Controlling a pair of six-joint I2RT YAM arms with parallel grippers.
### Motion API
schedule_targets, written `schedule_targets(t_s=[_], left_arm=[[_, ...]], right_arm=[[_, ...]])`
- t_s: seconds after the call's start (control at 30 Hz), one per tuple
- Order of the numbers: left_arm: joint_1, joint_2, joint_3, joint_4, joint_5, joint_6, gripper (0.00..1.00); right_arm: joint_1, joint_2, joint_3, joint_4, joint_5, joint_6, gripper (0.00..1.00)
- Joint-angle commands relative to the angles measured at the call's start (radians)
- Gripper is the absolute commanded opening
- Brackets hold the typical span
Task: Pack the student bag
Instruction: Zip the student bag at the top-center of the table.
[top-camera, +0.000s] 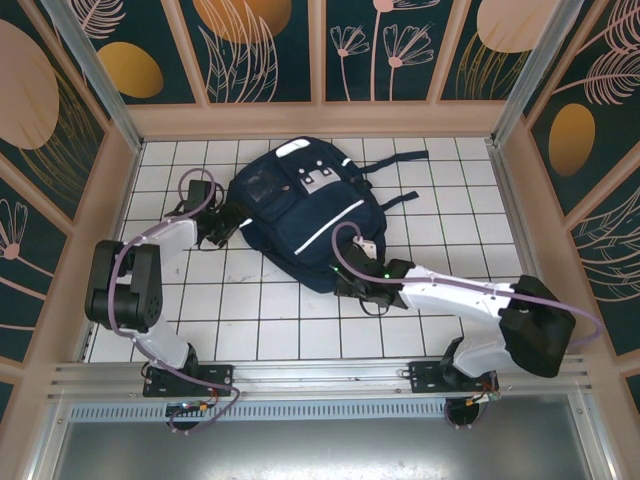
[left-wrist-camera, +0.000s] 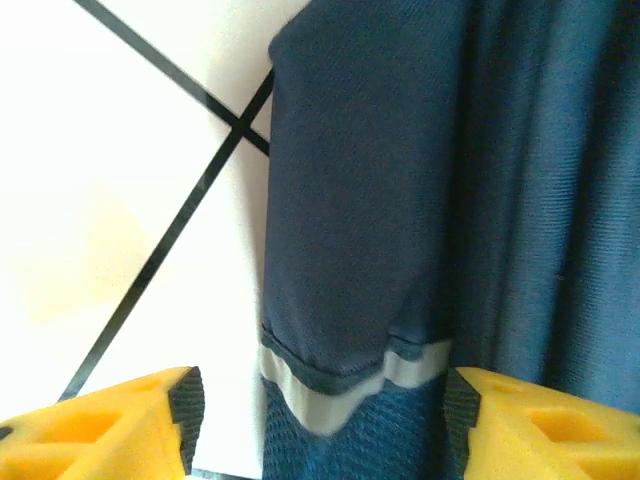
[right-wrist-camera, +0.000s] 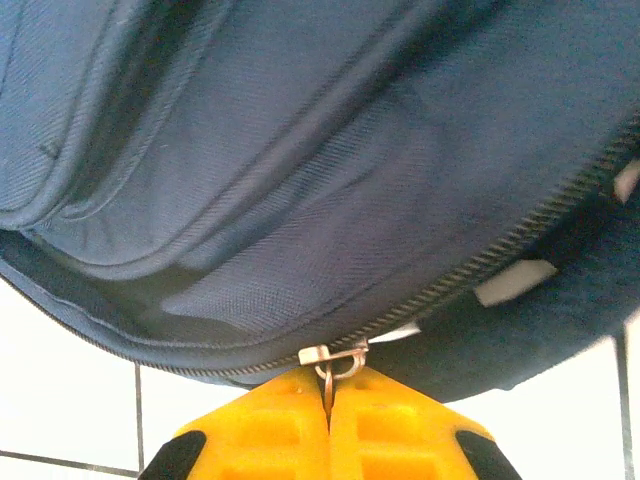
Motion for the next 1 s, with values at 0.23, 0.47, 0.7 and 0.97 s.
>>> schedule_targets(t_s=[0.23, 0.47, 0.7, 0.97], left_arm=[[-0.213, -0.300, -0.259, -0.007, 0.046, -0.226, 0.67], [-0.511, -0.347, -0.322, 0.134, -0.002, -0.493, 0.67], [-0.596, -0.305, -0.318, 0.160, -0.049, -0.568, 0.61], [-0.584, -0.380, -0.291, -0.056, -0.237, -0.523, 0.00]], right_arm=[[0.005, 0.095, 0.094, 0.142, -0.161, -0.180, 0.00], [0.006, 0.116, 0.107, 0.188, -0.200, -0.209, 0.00], [0.032, 0.166, 0.146, 0.228, -0.225, -0.214, 0.00], [0.041, 0.145, 0.139, 0.186, -0.175, -0.215, 0.00]])
